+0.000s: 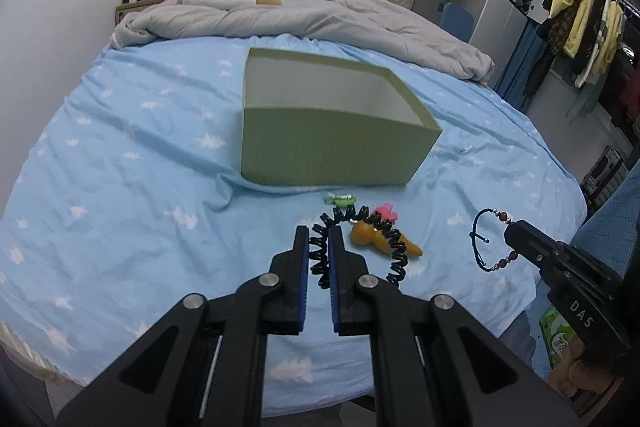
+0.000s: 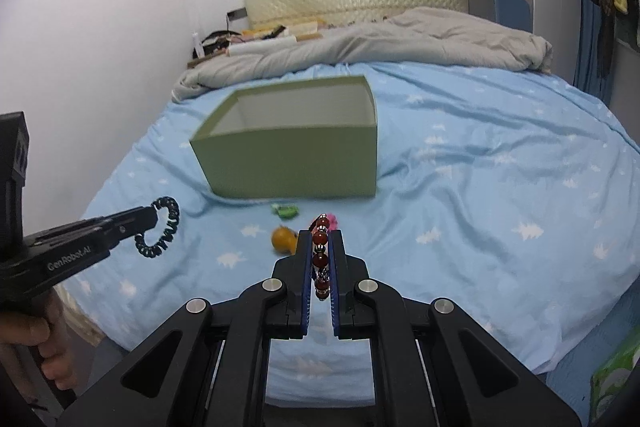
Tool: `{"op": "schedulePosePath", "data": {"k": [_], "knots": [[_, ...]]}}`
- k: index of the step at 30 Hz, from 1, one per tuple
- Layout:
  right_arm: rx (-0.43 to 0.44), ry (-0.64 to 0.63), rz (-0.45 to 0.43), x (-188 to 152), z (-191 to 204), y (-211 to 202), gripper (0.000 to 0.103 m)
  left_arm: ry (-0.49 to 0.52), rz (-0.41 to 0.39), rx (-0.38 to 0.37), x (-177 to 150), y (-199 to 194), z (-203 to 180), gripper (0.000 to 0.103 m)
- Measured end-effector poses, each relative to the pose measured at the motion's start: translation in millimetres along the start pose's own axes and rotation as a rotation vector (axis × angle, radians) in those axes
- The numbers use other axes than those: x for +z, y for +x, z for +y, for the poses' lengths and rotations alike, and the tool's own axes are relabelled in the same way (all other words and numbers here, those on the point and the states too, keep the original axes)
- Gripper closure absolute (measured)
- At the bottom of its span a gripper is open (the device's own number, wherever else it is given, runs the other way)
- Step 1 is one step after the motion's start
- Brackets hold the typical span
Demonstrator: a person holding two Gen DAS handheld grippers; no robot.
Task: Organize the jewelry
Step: 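Carry the hair tie and bead bracelet over the green box with both tools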
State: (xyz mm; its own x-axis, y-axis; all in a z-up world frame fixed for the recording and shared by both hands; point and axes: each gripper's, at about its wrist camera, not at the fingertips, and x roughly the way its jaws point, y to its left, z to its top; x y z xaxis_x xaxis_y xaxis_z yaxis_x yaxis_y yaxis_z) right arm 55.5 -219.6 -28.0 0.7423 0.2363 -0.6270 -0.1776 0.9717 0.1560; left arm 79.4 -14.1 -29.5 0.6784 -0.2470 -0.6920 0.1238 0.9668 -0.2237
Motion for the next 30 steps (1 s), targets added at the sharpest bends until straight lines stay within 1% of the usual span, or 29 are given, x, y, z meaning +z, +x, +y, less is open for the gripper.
{"op": "schedulePosePath", "data": {"k": [4, 7, 11, 15, 18, 21, 25, 28, 30], "knots": [[0.016, 0.000, -0.030, 14, 2, -8, 0.099, 0.015, -0.019, 0.003, 11, -7, -4, 0.094], [0.030, -0.005, -0.059, 29, 6, -12, 0.099, 0.006, -0.049, -0.012, 23, -13, -6, 0.094], [0.052, 0.005, -0.090, 51, 7, -14, 0.099, 0.032, -0.098, -0.011, 44, -23, -15, 0.094], [0.061, 0.002, -0.115, 76, 11, -12, 0.099, 0.039, -0.113, -0.032, 69, -21, -18, 0.094], [0.074, 0.000, -0.116, 95, 13, -5, 0.099, 0.023, -0.093, -0.048, 87, -8, -12, 0.094], [0.083, -0.005, -0.106, 110, 13, 8, 0.099, 0.028, -0.076, -0.035, 101, 3, -9, 0.094], [0.086, -0.010, -0.056, 126, 8, 40, 0.099, 0.030, -0.035, -0.025, 117, 24, -4, 0.094], [0.087, 0.001, -0.017, 135, 2, 62, 0.099, 0.021, 0.008, -0.023, 125, 43, 2, 0.094], [0.080, 0.006, 0.011, 141, -2, 79, 0.098, 0.019, 0.037, -0.008, 130, 58, 6, 0.094]]}}
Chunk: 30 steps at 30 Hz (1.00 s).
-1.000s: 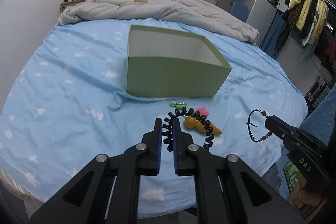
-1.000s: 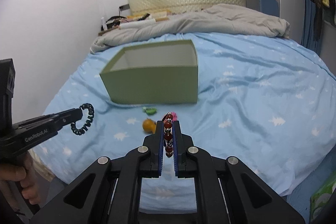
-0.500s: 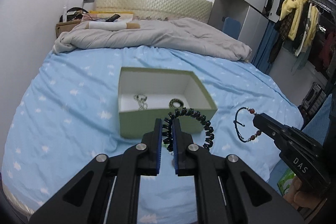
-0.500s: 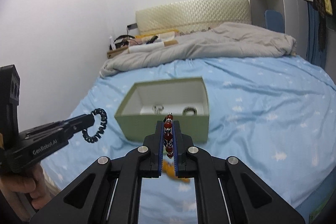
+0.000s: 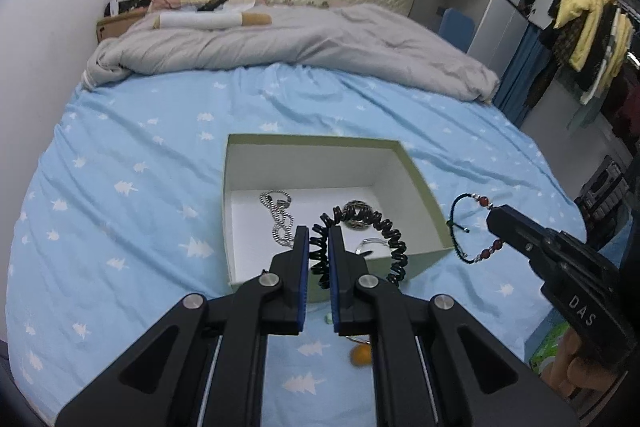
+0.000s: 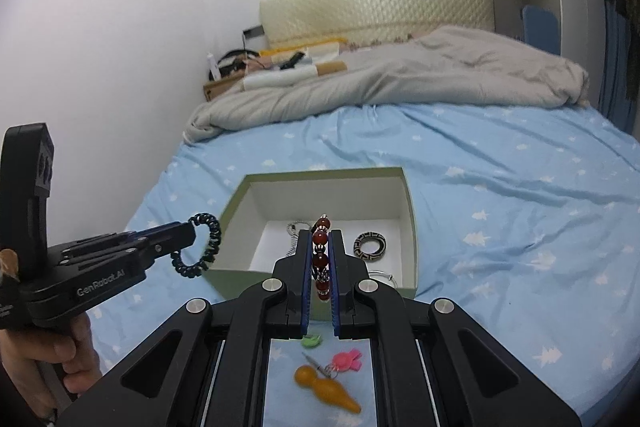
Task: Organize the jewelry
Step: 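Carry the hair tie and bead bracelet over the green box with both tools, then open both tools to drop the hair tie and bracelet into the box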
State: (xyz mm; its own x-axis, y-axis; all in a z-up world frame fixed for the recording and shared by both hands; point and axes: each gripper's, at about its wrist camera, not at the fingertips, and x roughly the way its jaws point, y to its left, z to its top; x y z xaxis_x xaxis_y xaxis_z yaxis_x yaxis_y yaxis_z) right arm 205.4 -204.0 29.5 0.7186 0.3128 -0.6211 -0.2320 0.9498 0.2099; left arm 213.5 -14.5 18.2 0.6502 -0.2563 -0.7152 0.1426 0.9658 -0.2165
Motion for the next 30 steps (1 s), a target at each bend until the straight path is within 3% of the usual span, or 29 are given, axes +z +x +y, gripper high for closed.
{"op": "schedulePosePath", "data": {"k": [7, 16, 26, 29, 30], "knots": [[-0.011, -0.003, 0.089, 9, -14, 50, 0.098, -0.019, 0.086, 0.029, 9, 44, 12, 0.094], [-0.016, 0.007, 0.183, 0, -27, 103, 0.098, -0.066, 0.140, 0.041, 19, 86, 30, 0.094], [-0.005, 0.015, 0.216, 0, -32, 123, 0.098, -0.047, 0.173, 0.048, 20, 99, 38, 0.093], [0.007, 0.033, 0.217, 3, -34, 118, 0.087, -0.049, 0.175, 0.053, 22, 96, 39, 0.083], [0.012, 0.040, 0.211, 5, -34, 115, 0.078, -0.047, 0.170, 0.049, 23, 93, 38, 0.068]]}}
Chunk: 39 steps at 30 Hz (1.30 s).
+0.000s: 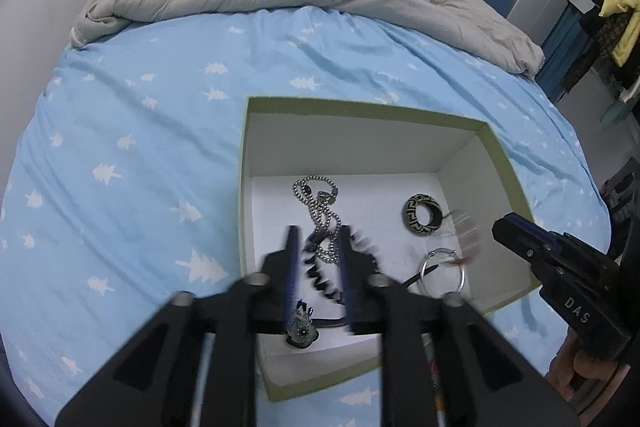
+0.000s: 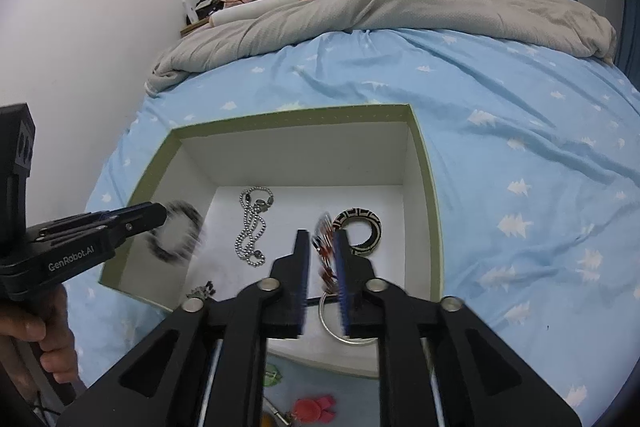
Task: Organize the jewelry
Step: 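Open both tools to drop the hair tie and bracelet into the box, then withdraw both tools from the box toward the orange gourd and pink keychain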
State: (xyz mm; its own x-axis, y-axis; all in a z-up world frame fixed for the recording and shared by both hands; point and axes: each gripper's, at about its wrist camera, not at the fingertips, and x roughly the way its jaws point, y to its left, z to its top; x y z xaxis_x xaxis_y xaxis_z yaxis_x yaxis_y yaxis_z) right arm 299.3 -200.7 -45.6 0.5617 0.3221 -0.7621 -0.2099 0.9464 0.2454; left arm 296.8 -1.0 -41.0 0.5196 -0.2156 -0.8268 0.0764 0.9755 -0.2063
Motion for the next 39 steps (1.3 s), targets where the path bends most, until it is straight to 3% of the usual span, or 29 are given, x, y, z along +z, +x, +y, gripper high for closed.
{"op": "schedulePosePath", "data": {"k": [1, 3, 12, 19, 28, 39], "knots": [[0.005, 0.003, -0.009, 1, 0, -5, 0.075, 0.003, -0.009, -0.003, 0, -4, -1, 0.051], [0.010, -0.004, -0.030, 2, 2, -19, 0.074, 0.010, -0.033, 0.007, 1, -16, -3, 0.044], [0.021, -0.030, -0.141, 2, 15, -94, 0.074, 0.028, -0.124, -0.010, -8, -81, -14, 0.044], [0.035, -0.049, -0.212, -27, 20, -139, 0.074, 0.067, -0.207, -0.011, -33, -125, -28, 0.044], [0.072, -0.060, -0.258, -78, 19, -174, 0.074, 0.088, -0.252, -0.057, -81, -145, -41, 0.044], [0.059, -0.070, -0.312, -133, 21, -196, 0.074, 0.100, -0.272, -0.065, -132, -150, -47, 0.044]]}}
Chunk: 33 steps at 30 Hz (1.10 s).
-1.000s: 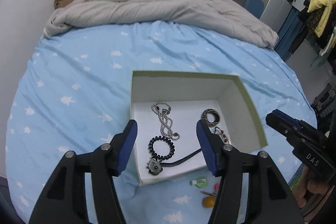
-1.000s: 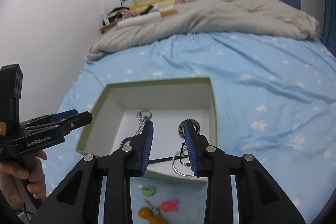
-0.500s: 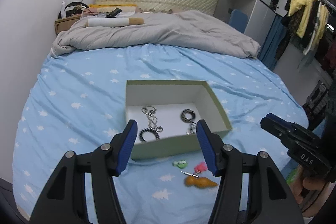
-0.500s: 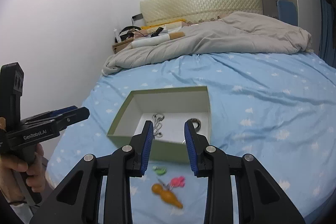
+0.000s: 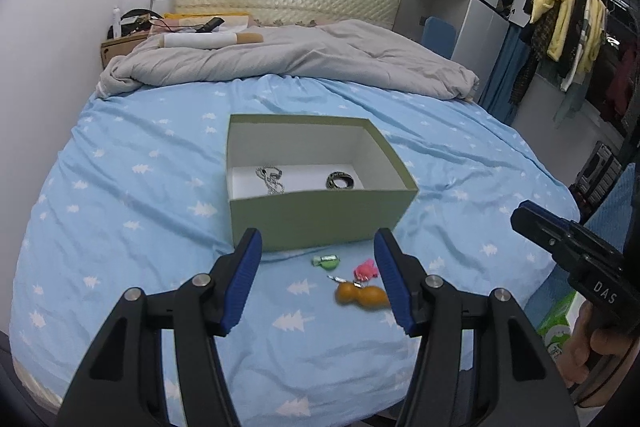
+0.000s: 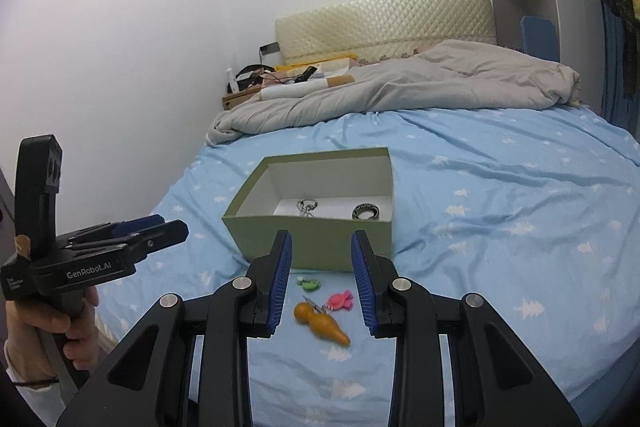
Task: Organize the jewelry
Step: 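Withdraw both tools from the box toward the orange gourd and pink keychain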
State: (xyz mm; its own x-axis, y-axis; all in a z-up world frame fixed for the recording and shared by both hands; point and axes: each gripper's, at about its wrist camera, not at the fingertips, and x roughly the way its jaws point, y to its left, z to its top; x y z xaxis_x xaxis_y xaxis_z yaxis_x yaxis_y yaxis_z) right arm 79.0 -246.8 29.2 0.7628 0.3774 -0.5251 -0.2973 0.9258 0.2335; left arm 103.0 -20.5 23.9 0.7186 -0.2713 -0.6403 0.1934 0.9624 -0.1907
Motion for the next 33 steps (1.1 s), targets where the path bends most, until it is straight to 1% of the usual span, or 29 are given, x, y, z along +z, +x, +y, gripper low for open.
{"op": "schedulePosePath", "data": {"k": [3, 7, 10, 14, 16, 20, 22, 29, 33], "knots": [[-0.006, -0.013, 0.000, -13, 5, -3, 0.074, -0.014, 0.003, -0.014, -11, -1, 1, 0.044], [-0.011, -0.011, 0.010, -34, 8, -4, 0.074, -0.052, 0.025, -0.053, -28, -1, 5, 0.044], [-0.012, -0.007, 0.021, -46, 8, -3, 0.074, -0.069, 0.038, -0.051, -41, 2, 6, 0.044], [-0.021, 0.001, 0.046, -63, 4, 2, 0.074, -0.054, 0.051, -0.028, -56, 8, 4, 0.044], [-0.024, 0.001, 0.058, -70, 2, 3, 0.074, -0.050, 0.058, -0.040, -63, 12, 4, 0.044], [-0.025, 0.007, 0.085, -86, -4, 8, 0.073, -0.037, 0.072, -0.024, -75, 19, 9, 0.044], [-0.029, 0.013, 0.100, -94, -7, 13, 0.073, -0.046, 0.089, -0.031, -81, 26, 13, 0.044], [-0.010, 0.046, 0.136, -103, -23, 43, 0.072, -0.082, 0.131, -0.051, -92, 54, 22, 0.044], [-0.002, 0.050, 0.151, -103, -29, 62, 0.071, -0.091, 0.137, -0.071, -96, 65, 25, 0.045]]}}
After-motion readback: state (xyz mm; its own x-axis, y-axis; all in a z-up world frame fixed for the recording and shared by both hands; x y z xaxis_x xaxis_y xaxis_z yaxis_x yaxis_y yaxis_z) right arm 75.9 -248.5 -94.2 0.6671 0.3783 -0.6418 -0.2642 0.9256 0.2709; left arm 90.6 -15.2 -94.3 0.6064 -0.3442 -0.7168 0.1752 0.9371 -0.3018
